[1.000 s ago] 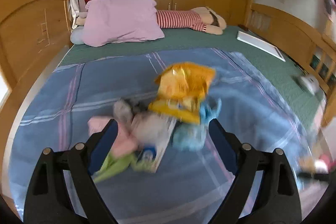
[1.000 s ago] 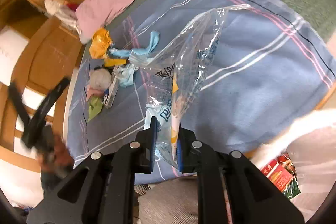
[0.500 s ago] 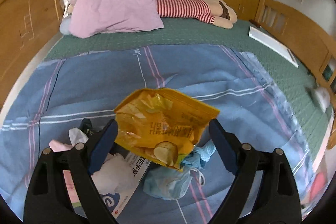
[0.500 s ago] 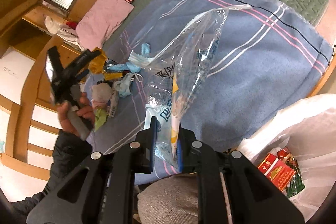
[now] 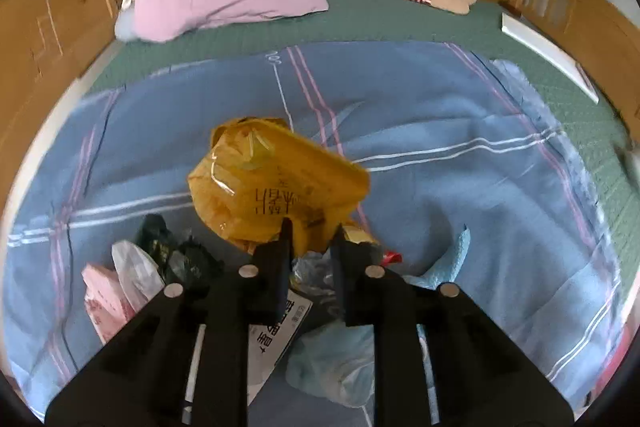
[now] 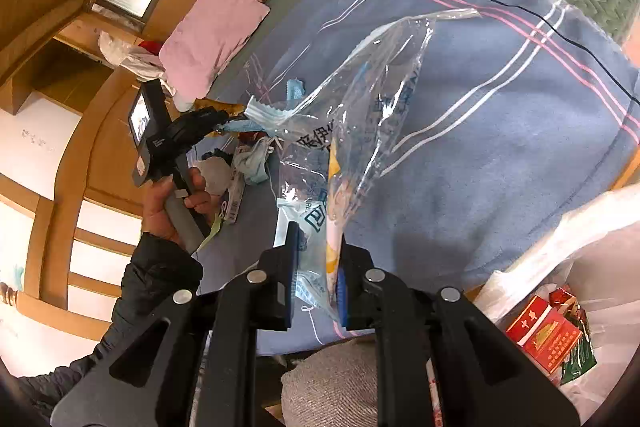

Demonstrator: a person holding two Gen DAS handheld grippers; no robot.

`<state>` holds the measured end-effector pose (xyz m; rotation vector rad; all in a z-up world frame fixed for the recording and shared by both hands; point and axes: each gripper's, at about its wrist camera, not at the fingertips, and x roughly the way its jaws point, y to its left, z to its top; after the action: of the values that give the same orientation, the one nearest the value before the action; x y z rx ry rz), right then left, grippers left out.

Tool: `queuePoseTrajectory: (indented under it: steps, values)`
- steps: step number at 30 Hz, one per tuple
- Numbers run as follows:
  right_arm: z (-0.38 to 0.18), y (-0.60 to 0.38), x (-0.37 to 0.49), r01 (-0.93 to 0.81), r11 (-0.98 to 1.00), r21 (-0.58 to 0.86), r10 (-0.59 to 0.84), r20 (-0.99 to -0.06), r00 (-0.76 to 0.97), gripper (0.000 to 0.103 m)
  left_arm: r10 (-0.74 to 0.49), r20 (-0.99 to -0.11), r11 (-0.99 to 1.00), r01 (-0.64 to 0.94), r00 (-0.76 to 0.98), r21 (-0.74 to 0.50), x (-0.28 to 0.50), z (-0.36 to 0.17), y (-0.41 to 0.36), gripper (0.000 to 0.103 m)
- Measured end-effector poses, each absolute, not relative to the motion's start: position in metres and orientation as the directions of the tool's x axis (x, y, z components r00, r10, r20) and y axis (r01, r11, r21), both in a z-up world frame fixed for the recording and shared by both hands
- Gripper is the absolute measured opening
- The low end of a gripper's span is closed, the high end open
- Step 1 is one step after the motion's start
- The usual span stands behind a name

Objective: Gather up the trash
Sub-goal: 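Grasp the yellow bag with the left tool while the right tool holds the plastic bag, then carry both bags over the white bin and open both tools to drop them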

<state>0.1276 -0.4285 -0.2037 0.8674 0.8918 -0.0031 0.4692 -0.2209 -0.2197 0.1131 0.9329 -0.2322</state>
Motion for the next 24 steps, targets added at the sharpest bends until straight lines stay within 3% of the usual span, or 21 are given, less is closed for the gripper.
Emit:
queuePoseTrajectory:
  steps: [6,10,15,24]
  values:
    - [-0.198,-0.426,0.125,0.331,0.681,0.653,0.329,-0.677,0.659,0.017,-0.208,-0.761,0.959,0.283,0.614,-0.033,0.448,-0.198,-0.201,0.013]
    - [-0.188,-0.419,0.119,0.330,0.708,0.625,0.281,-0.678,0.679,0.017,-0.215,-0.699,0.951,0.309,0.682,0.009,0.409,-0.166,-0.192,0.013]
    - [-0.158,-0.397,0.103,0.350,0.798,0.490,0.107,-0.688,0.718,0.017,-0.246,-0.615,0.944,0.329,0.749,0.023,0.349,-0.125,-0.184,0.014]
    - [-0.109,-0.365,0.033,0.435,0.841,0.323,-0.154,-0.627,0.764,0.017,-0.354,-0.520,0.897,0.440,0.777,0.048,0.212,-0.066,-0.191,0.016]
